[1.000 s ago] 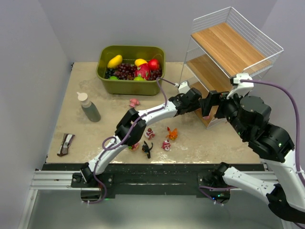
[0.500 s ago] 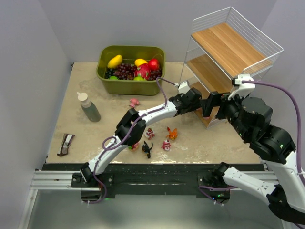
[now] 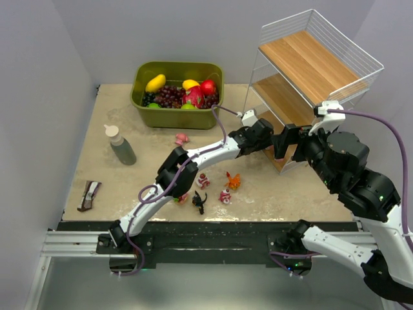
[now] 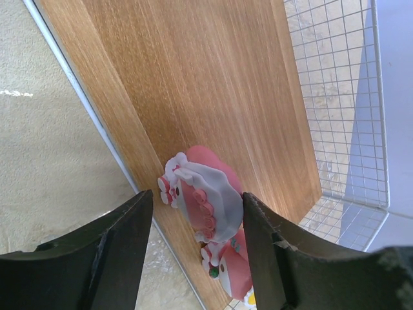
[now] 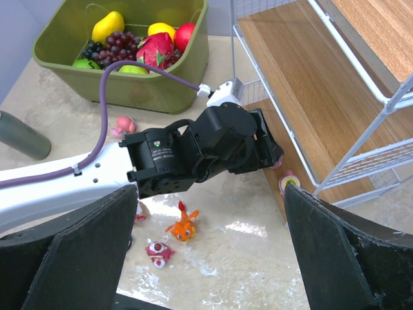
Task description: Place and organize the plastic toys onto the shelf
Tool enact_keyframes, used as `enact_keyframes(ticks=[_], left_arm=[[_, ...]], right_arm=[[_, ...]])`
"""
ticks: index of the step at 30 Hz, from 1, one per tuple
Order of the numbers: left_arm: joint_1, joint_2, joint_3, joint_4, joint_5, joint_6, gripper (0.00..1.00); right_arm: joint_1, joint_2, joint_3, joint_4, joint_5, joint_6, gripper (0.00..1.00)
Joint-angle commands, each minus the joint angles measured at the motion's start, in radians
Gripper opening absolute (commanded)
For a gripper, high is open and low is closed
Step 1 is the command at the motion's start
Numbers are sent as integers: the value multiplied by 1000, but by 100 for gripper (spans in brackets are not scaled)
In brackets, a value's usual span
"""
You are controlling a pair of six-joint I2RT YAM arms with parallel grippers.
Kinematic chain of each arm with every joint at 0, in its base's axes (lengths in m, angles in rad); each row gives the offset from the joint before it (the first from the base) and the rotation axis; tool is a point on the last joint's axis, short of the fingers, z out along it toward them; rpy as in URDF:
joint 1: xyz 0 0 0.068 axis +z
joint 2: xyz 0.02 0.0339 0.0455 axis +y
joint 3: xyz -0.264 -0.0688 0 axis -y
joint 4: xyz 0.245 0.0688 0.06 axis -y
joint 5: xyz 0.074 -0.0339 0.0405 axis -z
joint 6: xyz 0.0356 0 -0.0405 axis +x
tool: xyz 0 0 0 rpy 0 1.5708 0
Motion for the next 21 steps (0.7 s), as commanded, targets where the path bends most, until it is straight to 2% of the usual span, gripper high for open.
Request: enact_keyframes(ticks=[1,12,16,21], left_arm=[[-8,-53,23,53,-40,-12,63],[-8,-156,-28,73,-106,34,63],[-2,-250,-141,76,-146,54,64],[27,-443,-387,99,-166,80,64]], right_arm=[[1,-5,20,-10,15,11,99],[1,19,54,-14,13,2,99],[2,42,80,-13,-4,3,99],[1,76,90,13,-66,9,99]])
